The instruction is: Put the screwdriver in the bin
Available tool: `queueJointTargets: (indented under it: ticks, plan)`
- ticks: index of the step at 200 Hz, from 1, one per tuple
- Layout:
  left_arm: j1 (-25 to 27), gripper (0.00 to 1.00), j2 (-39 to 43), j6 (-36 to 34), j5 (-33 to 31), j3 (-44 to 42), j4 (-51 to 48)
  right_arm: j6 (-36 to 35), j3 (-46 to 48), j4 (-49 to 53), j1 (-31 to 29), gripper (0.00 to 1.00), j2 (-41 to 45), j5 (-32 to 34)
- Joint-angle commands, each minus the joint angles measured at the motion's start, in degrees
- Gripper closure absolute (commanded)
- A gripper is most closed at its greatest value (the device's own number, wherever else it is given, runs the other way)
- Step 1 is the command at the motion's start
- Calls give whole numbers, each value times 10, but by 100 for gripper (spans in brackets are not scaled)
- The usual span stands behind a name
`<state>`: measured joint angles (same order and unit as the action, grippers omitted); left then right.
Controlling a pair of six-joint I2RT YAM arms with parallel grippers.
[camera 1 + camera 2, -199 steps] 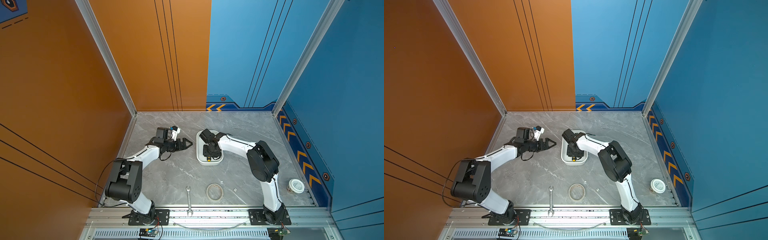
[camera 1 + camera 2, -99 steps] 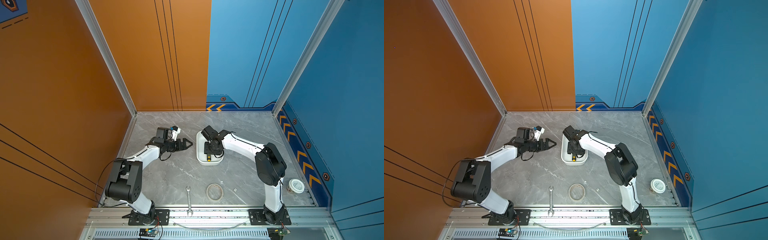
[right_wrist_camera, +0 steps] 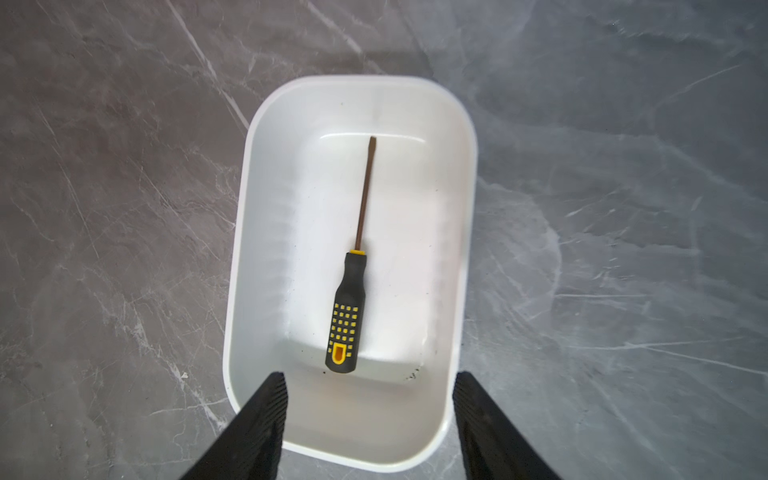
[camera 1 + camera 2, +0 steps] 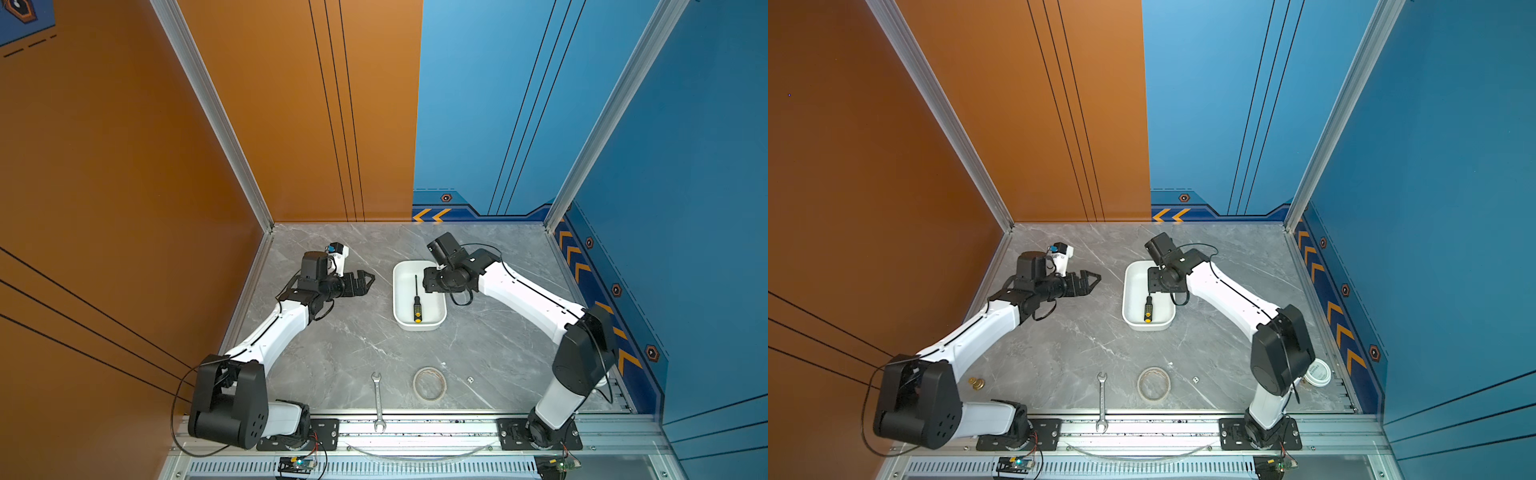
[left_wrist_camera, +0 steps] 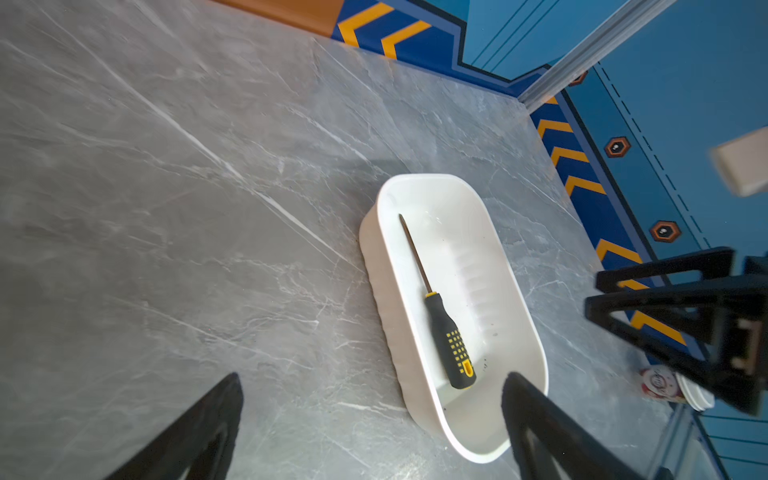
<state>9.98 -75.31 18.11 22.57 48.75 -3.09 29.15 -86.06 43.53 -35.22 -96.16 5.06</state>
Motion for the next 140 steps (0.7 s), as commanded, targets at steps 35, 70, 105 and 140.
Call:
queueJointTargets:
  ticks: [35,70,105,140]
  plan:
    - [-17,2,107,-55,-178,-115,99,-108,120,-52,100,36,151,92]
    - [-25,2,154,-99,-260,-179,165,-158,211,-136,148,32,231,135]
    - [-36,2,156,-151,-301,-208,198,-194,309,-242,198,31,288,146]
    - [-44,2,143,-185,-326,-222,222,-237,417,-372,228,28,310,165]
